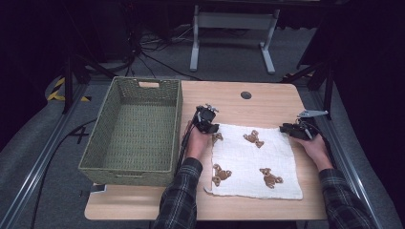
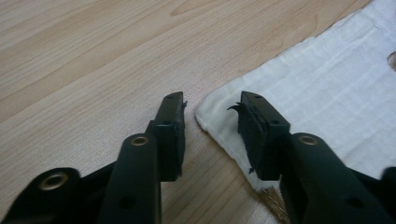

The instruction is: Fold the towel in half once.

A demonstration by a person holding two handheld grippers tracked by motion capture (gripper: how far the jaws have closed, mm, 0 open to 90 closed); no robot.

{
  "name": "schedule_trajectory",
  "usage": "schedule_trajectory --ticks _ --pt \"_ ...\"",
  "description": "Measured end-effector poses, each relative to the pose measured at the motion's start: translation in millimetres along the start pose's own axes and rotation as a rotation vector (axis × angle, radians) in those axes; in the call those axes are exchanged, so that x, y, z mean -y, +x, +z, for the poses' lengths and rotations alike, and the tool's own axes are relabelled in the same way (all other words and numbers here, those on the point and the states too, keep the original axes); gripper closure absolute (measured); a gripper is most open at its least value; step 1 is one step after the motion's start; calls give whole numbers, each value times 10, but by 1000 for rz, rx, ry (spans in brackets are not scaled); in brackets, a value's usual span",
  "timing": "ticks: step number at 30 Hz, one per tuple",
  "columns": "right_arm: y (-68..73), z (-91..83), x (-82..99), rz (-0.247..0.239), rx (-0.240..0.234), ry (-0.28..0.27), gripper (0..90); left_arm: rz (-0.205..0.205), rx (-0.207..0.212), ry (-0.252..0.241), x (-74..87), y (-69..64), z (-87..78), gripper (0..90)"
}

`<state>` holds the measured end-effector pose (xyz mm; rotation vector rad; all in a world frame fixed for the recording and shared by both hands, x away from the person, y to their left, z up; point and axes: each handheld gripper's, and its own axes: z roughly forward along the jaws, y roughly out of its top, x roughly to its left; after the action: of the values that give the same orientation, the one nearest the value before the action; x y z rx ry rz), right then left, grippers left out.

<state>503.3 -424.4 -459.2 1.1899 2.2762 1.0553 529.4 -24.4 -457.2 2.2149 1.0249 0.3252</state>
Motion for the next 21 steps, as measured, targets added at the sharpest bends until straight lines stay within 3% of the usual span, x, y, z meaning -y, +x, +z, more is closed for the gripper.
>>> schedule_trajectory --ticks 5,7,14,21 --pt "-12 -9 7 17 -16 1 828 -7 33 2 -6 -6 5 818" --pt "-16 -11 10 23 -22 4 842 -7 40 3 -6 -7 5 849" --pt "-13 -76 -15 23 -36 -7 868 -11 30 -22 -37 -24 -86 864" --pt "57 -258 -66 -9 -39 -46 871 -12 16 -59 -58 -100 -327 864"
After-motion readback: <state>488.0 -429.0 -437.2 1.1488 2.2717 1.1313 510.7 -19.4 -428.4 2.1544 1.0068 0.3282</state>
